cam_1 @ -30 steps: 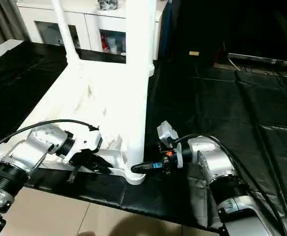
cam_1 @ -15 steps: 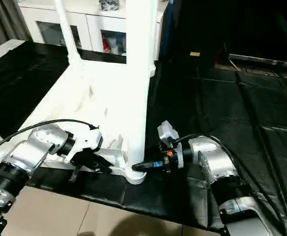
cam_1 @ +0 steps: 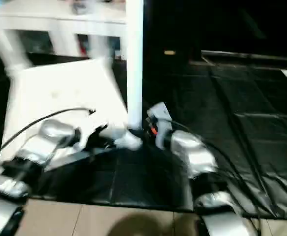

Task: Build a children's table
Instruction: Rotate leg to tighten

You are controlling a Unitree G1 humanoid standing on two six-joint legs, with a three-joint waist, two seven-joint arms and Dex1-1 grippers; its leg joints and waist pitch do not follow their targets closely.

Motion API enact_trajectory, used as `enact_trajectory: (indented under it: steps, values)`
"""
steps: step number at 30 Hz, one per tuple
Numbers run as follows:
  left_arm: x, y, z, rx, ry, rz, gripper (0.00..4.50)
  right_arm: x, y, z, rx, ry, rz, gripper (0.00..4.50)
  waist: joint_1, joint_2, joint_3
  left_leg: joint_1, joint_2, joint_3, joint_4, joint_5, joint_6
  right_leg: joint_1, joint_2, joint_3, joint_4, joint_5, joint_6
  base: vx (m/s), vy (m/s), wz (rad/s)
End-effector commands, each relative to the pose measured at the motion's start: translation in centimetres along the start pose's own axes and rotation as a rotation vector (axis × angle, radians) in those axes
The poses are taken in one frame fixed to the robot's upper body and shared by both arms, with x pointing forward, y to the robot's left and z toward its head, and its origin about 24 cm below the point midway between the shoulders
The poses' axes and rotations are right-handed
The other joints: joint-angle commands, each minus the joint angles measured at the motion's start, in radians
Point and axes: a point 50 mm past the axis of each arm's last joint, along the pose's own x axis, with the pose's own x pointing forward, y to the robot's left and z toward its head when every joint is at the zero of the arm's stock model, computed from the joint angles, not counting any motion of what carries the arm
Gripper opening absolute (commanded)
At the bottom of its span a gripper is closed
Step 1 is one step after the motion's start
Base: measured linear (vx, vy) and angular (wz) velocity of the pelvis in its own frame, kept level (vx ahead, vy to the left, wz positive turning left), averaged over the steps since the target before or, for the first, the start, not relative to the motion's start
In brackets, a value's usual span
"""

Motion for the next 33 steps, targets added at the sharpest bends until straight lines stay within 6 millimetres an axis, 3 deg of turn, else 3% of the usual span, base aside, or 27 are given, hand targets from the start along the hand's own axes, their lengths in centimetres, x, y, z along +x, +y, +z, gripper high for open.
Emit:
enact_trajectory:
  steps: [1,5,7,13,16,21,22,25,29,33]
  values:
    - [2.4,-2.2,3.7,0.02,-0.134,-0.079,0.0,2.0,2.1,-1.5,0.009,0.128,-0.032,1.95,0.007,0.0,-0.058,-0.016,-0.013,0.007,-0.073,-0.218,0.02,0.058,-0.04,0.037,-0.1,-0.436,-0.113,0.0,0.0,0.0]
    - [2.5,-2.2,4.1,0.013,-0.152,-0.068,0.0,2.3,2.3,-1.3,0.015,0.125,-0.054,1.95,0.008,-0.001,-0.063,-0.018,-0.009,0.008,-0.073,-0.196,0.037,0.063,-0.042,0.042,-0.088,-0.337,-0.146,0.0,0.0,0.0]
    - [2.4,-2.2,4.1,0.031,-0.15,-0.08,0.0,2.3,2.6,-1.2,0.026,0.092,-0.01,2.48,0.008,-0.003,-0.063,-0.019,-0.009,0.009,-0.073,-0.18,0.047,0.065,-0.042,0.044,-0.084,-0.29,-0.165,0.0,0.0,0.0]
    - [1.5,-1.9,3.2,0.064,-0.135,-0.107,0.0,1.4,2.5,-1.3,0.029,0.048,0.061,2.9,0.022,-0.001,-0.066,-0.018,-0.005,0.011,-0.073,-0.134,0.064,0.068,-0.043,0.048,-0.073,-0.198,-0.202,0.0,0.0,0.0]
    - [0.9,-1.7,2.5,0.087,-0.122,-0.14,0.0,0.5,1.9,-1.6,0.004,0.043,0.095,3.2,0.025,0.0,-0.066,-0.018,-0.002,0.011,-0.073,-0.144,0.069,0.071,-0.044,0.049,-0.071,-0.177,-0.209,0.0,0.0,0.0]
    - [0.0,-1.3,1.9,0.127,-0.094,-0.184,0.0,-0.6,0.8,-1.8,-0.009,0.042,0.106,3.6,0.04,0.002,-0.062,-0.008,0.001,0.015,-0.076,-0.179,0.058,0.063,-0.046,0.051,-0.08,-0.244,-0.2,0.0,0.0,0.0]
    - [-0.6,-1.2,1.5,0.152,-0.076,-0.23,0.0,-1.4,0.3,-1.9,-0.039,0.051,0.146,3.6,0.045,0.002,-0.062,-0.003,0.002,0.016,-0.077,-0.185,0.05,0.059,-0.047,0.053,-0.081,-0.244,-0.201,0.0,0.0,0.0]
    - [-1.1,-1.2,1.1,0.179,-0.065,-0.279,0.0,-2.1,0.3,-1.8,-0.066,0.044,0.244,3.6,0.047,0.001,-0.063,-0.005,0.004,0.018,-0.076,-0.191,0.052,0.061,-0.044,0.054,-0.074,-0.214,-0.211,0.0,0.0,0.0]
    - [-2.0,-1.3,0.5,0.246,-0.036,-0.37,0.0,-4.2,0.8,-1.5,-0.127,0.049,0.475,3.6,0.064,0.001,-0.066,-0.012,0.009,0.019,-0.072,-0.158,0.076,0.064,-0.042,0.052,-0.062,-0.142,-0.227,0.0,0.0,0.0]
    - [-2.6,-1.5,0.0,0.301,-0.001,-0.437,0.0,-5.6,0.5,-1.4,-0.15,0.075,0.593,3.6,0.073,0.001,-0.069,-0.013,0.013,0.02,-0.069,-0.145,0.079,0.062,-0.044,0.053,-0.058,-0.119,-0.24,0.0,0.0,0.0]
